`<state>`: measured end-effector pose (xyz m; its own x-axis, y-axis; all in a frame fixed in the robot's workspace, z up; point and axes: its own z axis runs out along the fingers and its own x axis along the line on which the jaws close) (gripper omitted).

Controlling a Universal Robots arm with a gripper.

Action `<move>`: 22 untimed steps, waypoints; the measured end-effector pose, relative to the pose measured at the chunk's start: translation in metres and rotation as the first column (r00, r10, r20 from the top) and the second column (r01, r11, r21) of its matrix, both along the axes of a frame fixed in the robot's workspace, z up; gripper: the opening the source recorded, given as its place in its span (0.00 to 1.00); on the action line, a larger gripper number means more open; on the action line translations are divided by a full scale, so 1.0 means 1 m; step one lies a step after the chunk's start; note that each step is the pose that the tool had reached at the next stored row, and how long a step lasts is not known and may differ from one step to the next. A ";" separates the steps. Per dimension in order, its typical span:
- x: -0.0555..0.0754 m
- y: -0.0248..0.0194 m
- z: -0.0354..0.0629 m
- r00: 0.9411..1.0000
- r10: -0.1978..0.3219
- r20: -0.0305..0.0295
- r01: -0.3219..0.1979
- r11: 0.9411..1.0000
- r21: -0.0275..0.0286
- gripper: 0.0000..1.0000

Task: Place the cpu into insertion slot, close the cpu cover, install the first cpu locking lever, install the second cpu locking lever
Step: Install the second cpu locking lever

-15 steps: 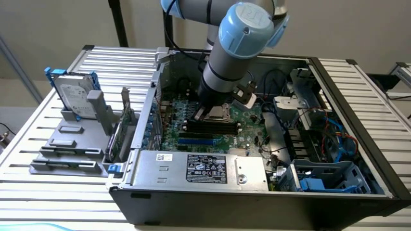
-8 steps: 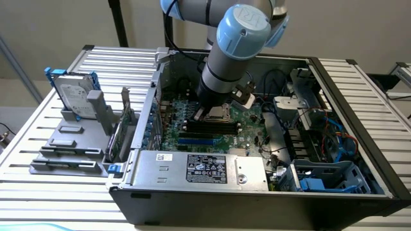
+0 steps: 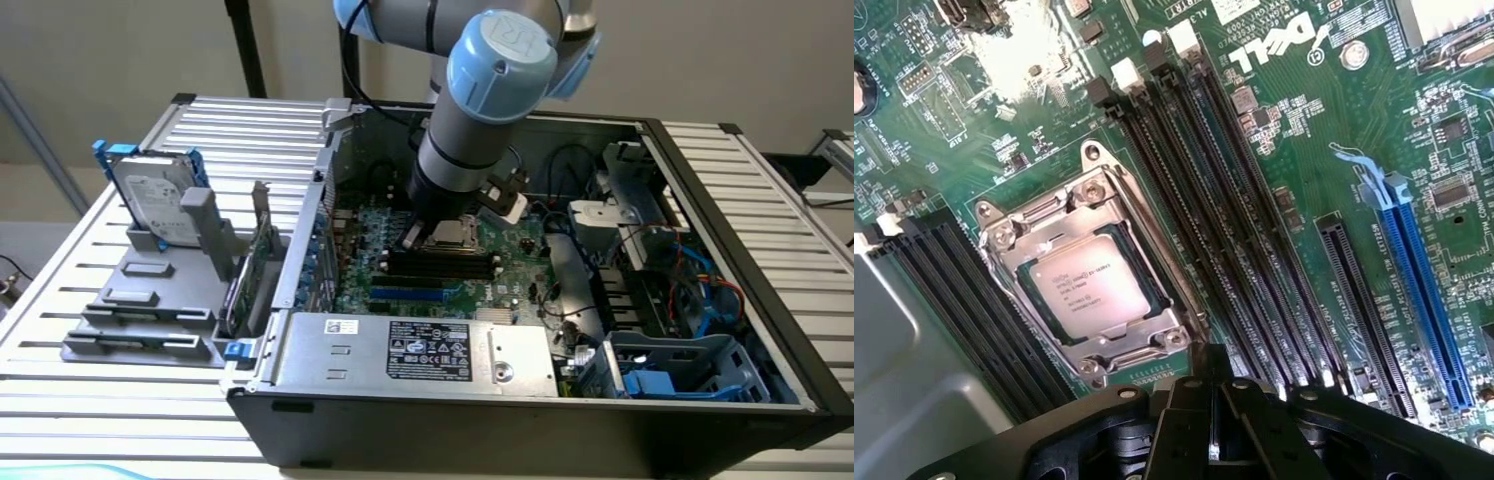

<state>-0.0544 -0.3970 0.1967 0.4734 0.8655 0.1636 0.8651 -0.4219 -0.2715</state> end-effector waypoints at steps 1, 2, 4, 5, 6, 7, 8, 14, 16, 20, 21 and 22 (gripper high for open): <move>0.000 0.0005 -0.0004 1.000 0.000 0.000 0.000 1.000 0.000 0.11; 0.000 0.0007 -0.0007 1.000 0.000 0.001 0.000 1.000 0.000 0.11; -0.001 0.0009 -0.0011 1.000 0.000 0.001 0.000 1.000 -0.001 0.11; -0.001 0.0009 -0.0013 1.000 0.000 0.001 0.000 1.000 -0.001 0.11; -0.001 0.0009 -0.0015 1.000 0.000 0.001 0.000 1.000 -0.001 0.11; -0.001 0.0009 -0.0017 1.000 0.000 0.001 0.000 1.000 -0.001 0.11; -0.001 0.0009 -0.0019 1.000 0.000 0.001 0.000 1.000 -0.001 0.11; -0.002 0.0011 -0.0023 1.000 0.000 0.001 0.000 1.000 -0.015 0.11; -0.002 0.0012 -0.0024 1.000 0.000 0.001 0.000 1.000 -0.024 0.11; -0.002 0.0012 0.0024 1.000 0.000 0.001 0.000 0.999 -0.035 0.11; -0.002 0.0012 0.0052 1.000 0.000 0.001 0.000 0.999 -0.036 0.11; -0.002 0.0012 0.0082 1.000 0.000 0.001 0.000 0.999 -0.038 0.11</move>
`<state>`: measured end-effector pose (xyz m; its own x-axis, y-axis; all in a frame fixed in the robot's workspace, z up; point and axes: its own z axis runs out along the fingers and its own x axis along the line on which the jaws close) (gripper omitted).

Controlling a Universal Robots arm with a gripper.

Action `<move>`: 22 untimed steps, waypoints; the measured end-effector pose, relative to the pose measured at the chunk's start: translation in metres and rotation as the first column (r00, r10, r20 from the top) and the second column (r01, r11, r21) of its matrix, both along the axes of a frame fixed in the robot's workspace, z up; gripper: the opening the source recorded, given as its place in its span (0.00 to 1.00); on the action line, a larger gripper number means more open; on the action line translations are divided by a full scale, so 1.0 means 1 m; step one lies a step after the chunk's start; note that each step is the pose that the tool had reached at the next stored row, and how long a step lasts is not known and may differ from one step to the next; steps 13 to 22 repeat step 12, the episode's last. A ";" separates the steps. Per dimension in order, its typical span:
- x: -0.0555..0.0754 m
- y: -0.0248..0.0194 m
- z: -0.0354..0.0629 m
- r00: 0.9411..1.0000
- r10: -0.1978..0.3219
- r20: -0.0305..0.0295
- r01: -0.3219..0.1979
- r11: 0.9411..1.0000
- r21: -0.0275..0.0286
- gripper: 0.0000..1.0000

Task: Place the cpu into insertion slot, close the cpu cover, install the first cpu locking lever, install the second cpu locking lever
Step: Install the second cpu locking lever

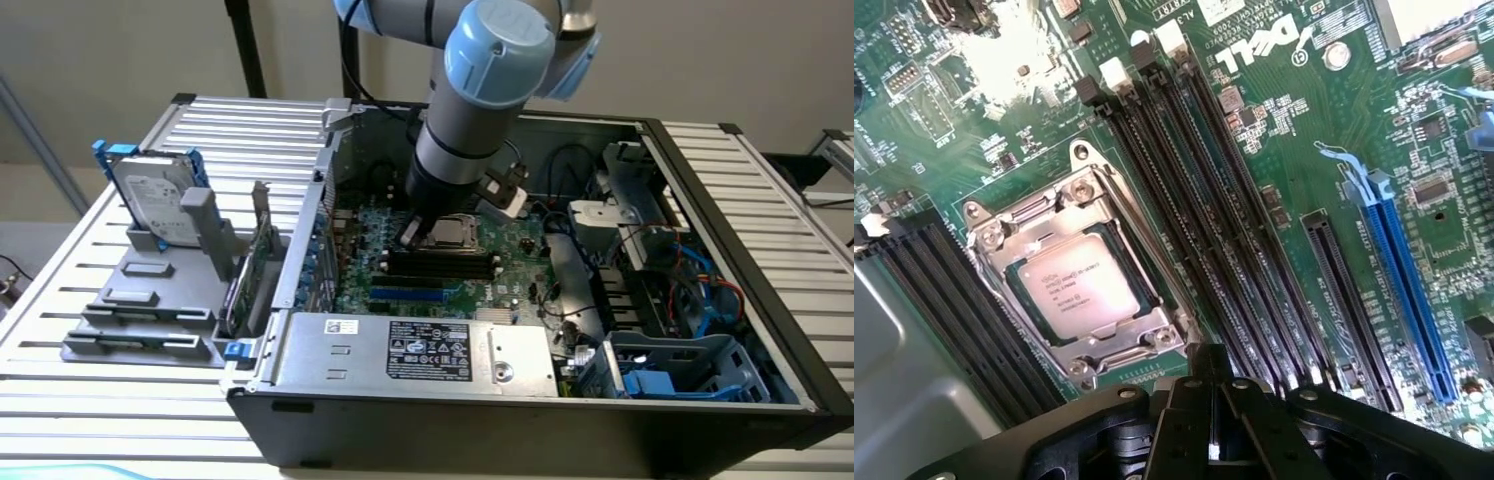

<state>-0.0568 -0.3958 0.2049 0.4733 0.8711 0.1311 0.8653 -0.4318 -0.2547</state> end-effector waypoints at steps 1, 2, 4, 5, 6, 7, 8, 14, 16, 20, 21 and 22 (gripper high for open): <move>0.000 0.0000 0.0029 1.000 0.000 0.000 0.000 1.000 -0.001 0.11; 0.000 0.0000 0.0058 1.000 0.000 0.000 0.000 1.000 -0.002 0.11; -0.001 0.0000 0.0093 1.000 0.000 0.000 0.000 1.000 -0.003 0.11; -0.001 0.0000 0.0099 1.000 0.000 0.000 0.000 1.000 -0.003 0.11; -0.001 0.0000 0.0098 1.000 0.000 0.000 0.000 1.000 -0.003 0.11; -0.001 0.0000 0.0099 1.000 0.000 0.000 0.000 1.000 -0.003 0.11; -0.001 0.0001 0.0098 1.000 0.000 0.000 0.000 1.000 -0.003 0.11; -0.001 0.0000 0.0101 1.000 0.000 0.000 0.000 1.000 -0.003 0.11; -0.001 0.0000 0.0101 1.000 0.000 0.000 0.000 1.000 -0.003 0.11; -0.001 0.0000 0.0101 1.000 0.000 0.000 0.000 1.000 -0.003 0.11; -0.001 0.0000 0.0101 1.000 0.000 0.000 0.000 1.000 -0.003 0.11; -0.001 0.0000 0.0101 1.000 0.000 0.000 0.000 1.000 -0.003 0.11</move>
